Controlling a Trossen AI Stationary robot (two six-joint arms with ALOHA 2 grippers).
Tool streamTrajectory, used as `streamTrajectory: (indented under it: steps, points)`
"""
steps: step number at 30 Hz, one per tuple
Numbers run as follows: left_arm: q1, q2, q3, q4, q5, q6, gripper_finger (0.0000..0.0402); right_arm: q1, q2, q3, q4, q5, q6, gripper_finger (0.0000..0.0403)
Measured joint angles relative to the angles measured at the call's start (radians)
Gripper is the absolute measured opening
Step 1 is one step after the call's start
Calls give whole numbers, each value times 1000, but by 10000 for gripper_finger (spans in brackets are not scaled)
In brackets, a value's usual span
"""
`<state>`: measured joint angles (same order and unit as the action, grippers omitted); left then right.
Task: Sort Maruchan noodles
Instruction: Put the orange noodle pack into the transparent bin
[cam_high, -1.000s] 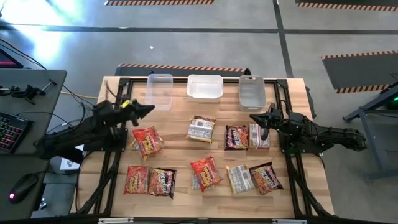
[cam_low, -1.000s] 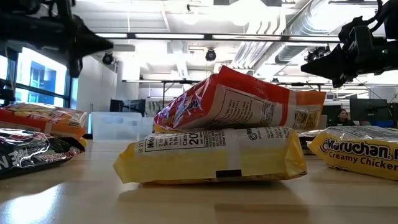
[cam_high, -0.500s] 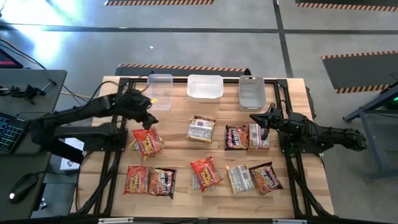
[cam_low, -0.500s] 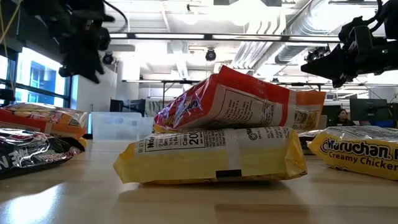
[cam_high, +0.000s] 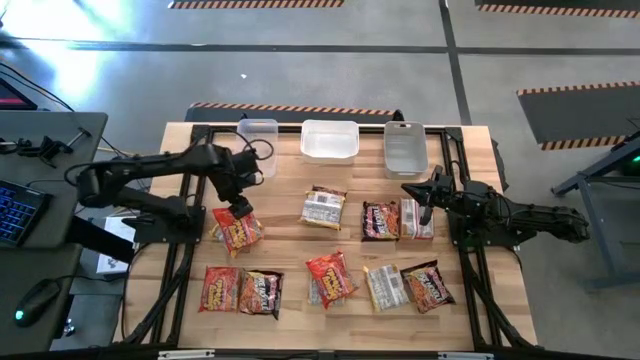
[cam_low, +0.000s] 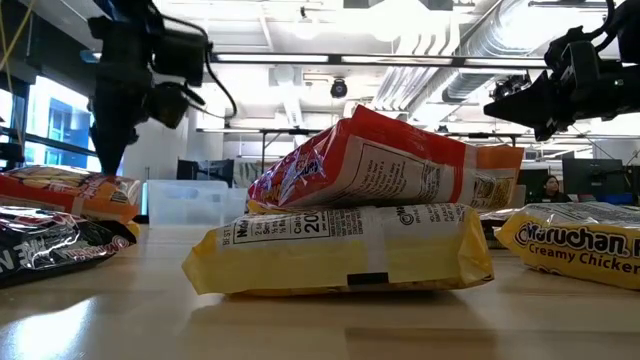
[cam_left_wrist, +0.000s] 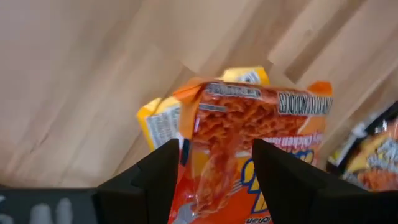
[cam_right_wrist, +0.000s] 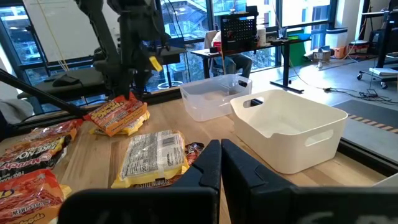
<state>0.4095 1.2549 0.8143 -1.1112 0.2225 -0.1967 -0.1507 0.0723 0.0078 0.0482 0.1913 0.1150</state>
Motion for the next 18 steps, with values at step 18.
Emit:
streamTrajectory:
  steps: [18]
  points:
    - [0, 95, 2, 13, 47, 120, 65, 0, 0, 0, 0, 0, 0, 0]
